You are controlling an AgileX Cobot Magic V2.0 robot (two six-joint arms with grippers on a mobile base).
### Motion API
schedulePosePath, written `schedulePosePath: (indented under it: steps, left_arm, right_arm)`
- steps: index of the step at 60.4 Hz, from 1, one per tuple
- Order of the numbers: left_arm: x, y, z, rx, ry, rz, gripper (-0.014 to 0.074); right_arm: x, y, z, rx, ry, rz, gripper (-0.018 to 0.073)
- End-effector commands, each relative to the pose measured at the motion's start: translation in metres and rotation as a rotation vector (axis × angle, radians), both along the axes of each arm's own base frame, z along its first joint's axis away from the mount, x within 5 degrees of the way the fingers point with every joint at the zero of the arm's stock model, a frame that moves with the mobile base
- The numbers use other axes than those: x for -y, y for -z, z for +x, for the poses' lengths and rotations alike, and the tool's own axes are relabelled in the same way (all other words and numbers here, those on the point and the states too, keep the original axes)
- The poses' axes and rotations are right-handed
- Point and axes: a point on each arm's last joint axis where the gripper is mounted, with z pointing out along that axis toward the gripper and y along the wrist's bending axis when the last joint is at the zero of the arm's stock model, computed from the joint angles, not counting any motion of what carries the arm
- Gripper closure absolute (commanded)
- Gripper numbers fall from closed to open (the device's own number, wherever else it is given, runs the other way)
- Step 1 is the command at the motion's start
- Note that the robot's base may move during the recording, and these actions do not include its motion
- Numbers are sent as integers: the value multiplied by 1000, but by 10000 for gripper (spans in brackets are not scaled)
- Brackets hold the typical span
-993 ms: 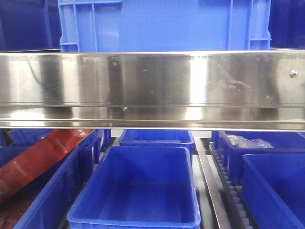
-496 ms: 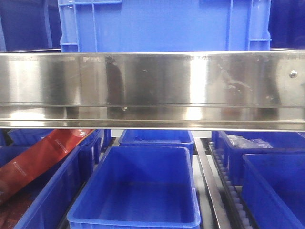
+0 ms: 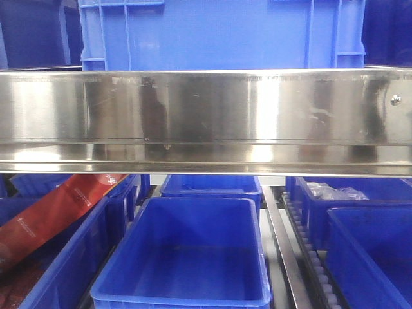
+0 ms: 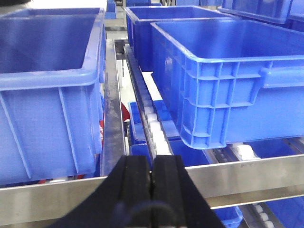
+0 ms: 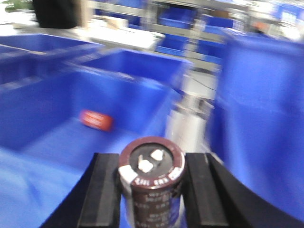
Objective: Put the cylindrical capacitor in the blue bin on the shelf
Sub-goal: 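Move the right gripper over the same bin and release the capacitor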
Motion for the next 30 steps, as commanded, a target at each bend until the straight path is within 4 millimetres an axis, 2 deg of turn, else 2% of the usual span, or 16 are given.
schedulePosePath:
  steps: [1, 8, 14, 22, 30]
  left_arm:
    - [1, 0, -1, 3, 6, -27, 707]
    - [1, 0, -1, 3, 6, -27, 707]
    - [1, 0, -1, 3, 6, -27, 707]
    - [1, 0, -1, 3, 6, -27, 707]
    - [1, 0, -1, 3, 6, -27, 707]
  right_arm:
    - [-22, -14, 29, -7, -73, -22, 721]
    - [-54, -27, 60, -28, -158, -32, 721]
    - [-82, -25, 88, -85, -213, -59, 721]
    - [-108, -10, 129, -176, -237, -89, 721]
    - [-125, 17, 165, -258, -230, -102, 721]
